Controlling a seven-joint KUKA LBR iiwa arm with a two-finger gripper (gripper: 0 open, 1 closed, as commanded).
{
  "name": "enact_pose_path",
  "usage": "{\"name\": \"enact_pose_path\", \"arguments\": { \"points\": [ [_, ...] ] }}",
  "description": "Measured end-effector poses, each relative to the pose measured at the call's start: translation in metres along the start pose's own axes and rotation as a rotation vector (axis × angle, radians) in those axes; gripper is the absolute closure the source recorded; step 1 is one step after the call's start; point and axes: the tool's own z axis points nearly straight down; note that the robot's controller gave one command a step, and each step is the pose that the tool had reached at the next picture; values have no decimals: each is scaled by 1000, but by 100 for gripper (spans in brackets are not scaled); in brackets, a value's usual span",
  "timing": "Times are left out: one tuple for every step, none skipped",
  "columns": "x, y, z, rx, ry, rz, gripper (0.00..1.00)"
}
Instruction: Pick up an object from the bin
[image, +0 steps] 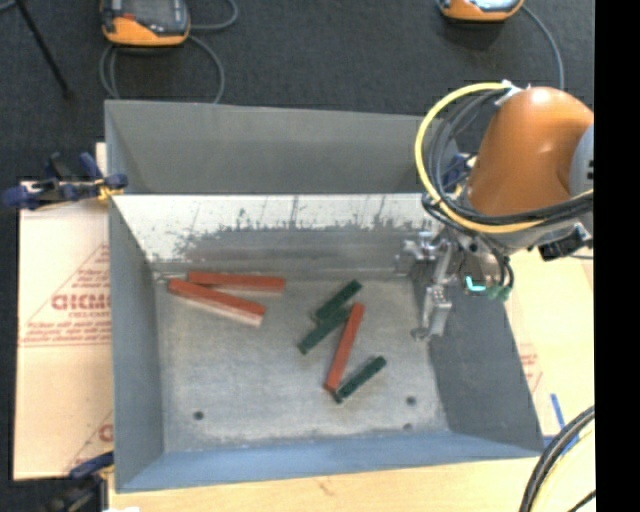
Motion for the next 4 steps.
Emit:
{"name": "enact_pose_path", "arguments": {
  "points": [
    [-2, 0, -4, 1, -8, -2, 0],
    [-32, 28, 38, 5, -17, -248, 0],
    [-54, 50, 69, -1, -7, -317, 0],
    [-66, 54, 82, 2, -9, -342, 0]
  ]
}}
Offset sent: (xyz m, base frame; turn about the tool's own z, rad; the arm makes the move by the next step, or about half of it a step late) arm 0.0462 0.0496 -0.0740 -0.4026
